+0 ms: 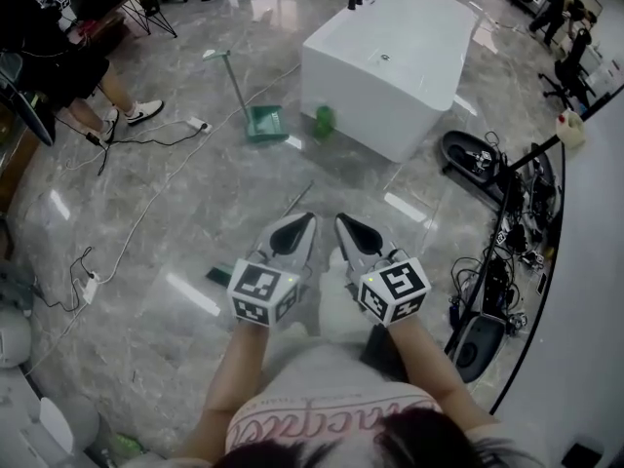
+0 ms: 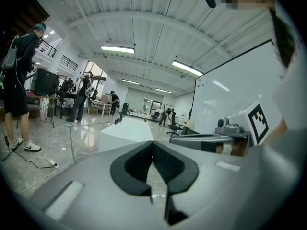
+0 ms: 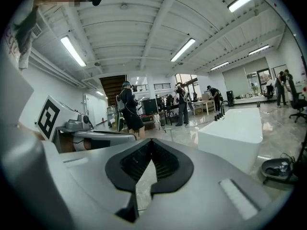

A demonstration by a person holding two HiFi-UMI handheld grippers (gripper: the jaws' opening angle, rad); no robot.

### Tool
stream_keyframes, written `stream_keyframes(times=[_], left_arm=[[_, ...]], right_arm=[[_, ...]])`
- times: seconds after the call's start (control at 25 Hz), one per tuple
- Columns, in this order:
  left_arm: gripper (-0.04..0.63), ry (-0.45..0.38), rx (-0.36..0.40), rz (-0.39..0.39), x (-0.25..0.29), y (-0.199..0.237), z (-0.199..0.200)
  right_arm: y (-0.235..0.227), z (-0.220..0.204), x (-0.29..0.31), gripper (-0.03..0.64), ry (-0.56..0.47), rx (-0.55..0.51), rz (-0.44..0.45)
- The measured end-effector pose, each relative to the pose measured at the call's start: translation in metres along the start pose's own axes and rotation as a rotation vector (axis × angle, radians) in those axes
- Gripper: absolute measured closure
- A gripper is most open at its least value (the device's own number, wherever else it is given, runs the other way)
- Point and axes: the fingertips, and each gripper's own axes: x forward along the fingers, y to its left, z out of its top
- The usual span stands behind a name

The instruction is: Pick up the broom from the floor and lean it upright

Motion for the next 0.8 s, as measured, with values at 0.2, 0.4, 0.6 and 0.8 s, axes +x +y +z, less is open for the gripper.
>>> stream_keyframes(times=[0.2,0.4,0.6,0.8], left_arm=[[0.597,0.013,-0.008,0.037,0.05,0.031,0.011],[0.597,0.018,0.01,0.062,0.107,0.047,0.03],[0.597,0.016,0.012,0.107,0.138,0.068,0.042],[0.597,0.039,-0.011,0.139,0.149,0.091,0.04]], right_arm=[[-0.044,0.015,0.035,0.615,0.016,0.0,0.033],[-0.095,0.033,0.061,0.615,0.037,0.007,0.067],[-0.122,0.047,0.088,0.615,0.054,0.004,0.115],[-0.137,0.052,0.103,0.615,0.078,0.054,0.136]])
